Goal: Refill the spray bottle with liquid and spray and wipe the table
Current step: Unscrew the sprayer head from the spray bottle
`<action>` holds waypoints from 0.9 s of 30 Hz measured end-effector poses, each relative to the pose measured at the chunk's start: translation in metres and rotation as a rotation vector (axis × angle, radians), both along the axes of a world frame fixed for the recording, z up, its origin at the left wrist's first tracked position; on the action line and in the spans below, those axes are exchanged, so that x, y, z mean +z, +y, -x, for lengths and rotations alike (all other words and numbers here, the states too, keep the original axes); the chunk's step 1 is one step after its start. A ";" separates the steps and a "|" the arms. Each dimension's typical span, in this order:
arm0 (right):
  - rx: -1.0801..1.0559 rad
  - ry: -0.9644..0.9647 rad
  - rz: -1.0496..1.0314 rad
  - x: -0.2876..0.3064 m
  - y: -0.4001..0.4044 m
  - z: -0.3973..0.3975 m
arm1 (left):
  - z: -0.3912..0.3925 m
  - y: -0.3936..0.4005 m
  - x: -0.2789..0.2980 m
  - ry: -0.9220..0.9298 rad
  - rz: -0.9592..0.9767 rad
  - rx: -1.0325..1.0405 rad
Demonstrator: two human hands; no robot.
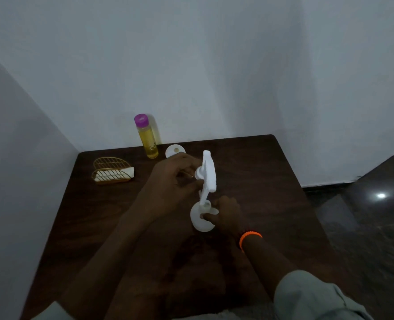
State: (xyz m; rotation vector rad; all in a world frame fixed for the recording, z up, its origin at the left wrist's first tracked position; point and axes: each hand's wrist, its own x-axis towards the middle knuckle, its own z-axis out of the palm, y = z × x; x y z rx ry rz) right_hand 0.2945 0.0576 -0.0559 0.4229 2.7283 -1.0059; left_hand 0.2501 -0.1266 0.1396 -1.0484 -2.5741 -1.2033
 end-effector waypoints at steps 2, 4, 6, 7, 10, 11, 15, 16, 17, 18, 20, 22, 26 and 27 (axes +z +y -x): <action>-0.018 0.003 0.013 -0.003 0.001 0.001 | 0.006 -0.007 -0.003 -0.045 -0.024 0.038; -0.027 0.030 0.010 -0.005 0.001 0.001 | 0.010 -0.015 -0.006 -0.094 -0.063 0.068; -0.029 0.043 0.000 -0.007 0.000 0.001 | 0.010 -0.020 -0.006 -0.156 -0.126 0.104; -0.024 0.043 -0.004 -0.008 0.000 0.001 | 0.009 -0.023 -0.007 -0.194 -0.158 0.133; -0.014 0.035 -0.012 -0.009 0.000 0.002 | 0.002 -0.034 -0.009 -0.323 -0.243 0.203; -0.009 0.030 -0.014 -0.008 -0.001 0.002 | -0.003 -0.036 -0.009 -0.380 -0.309 0.215; -0.020 0.023 -0.015 -0.005 -0.002 0.002 | -0.008 -0.048 -0.026 -0.497 -0.378 0.435; -0.023 0.022 -0.011 -0.006 -0.002 0.002 | -0.006 -0.053 -0.035 -0.544 -0.378 0.473; -0.020 0.021 -0.009 -0.006 -0.001 0.002 | -0.006 -0.058 -0.043 -0.594 -0.400 0.503; -0.012 0.022 -0.010 -0.005 -0.001 0.002 | -0.006 -0.061 -0.051 -0.625 -0.429 0.497; -0.012 0.032 -0.015 -0.003 -0.001 0.002 | -0.012 -0.063 -0.054 -0.691 -0.563 0.523; -0.022 0.056 -0.005 0.000 -0.001 0.001 | -0.018 -0.060 -0.052 -0.767 -0.733 0.509; 0.014 0.074 0.011 0.001 0.000 0.000 | -0.014 -0.061 -0.050 -0.946 -1.058 0.444; 0.020 0.077 0.009 0.001 0.000 0.000 | -0.012 -0.062 -0.049 -0.967 -1.095 0.455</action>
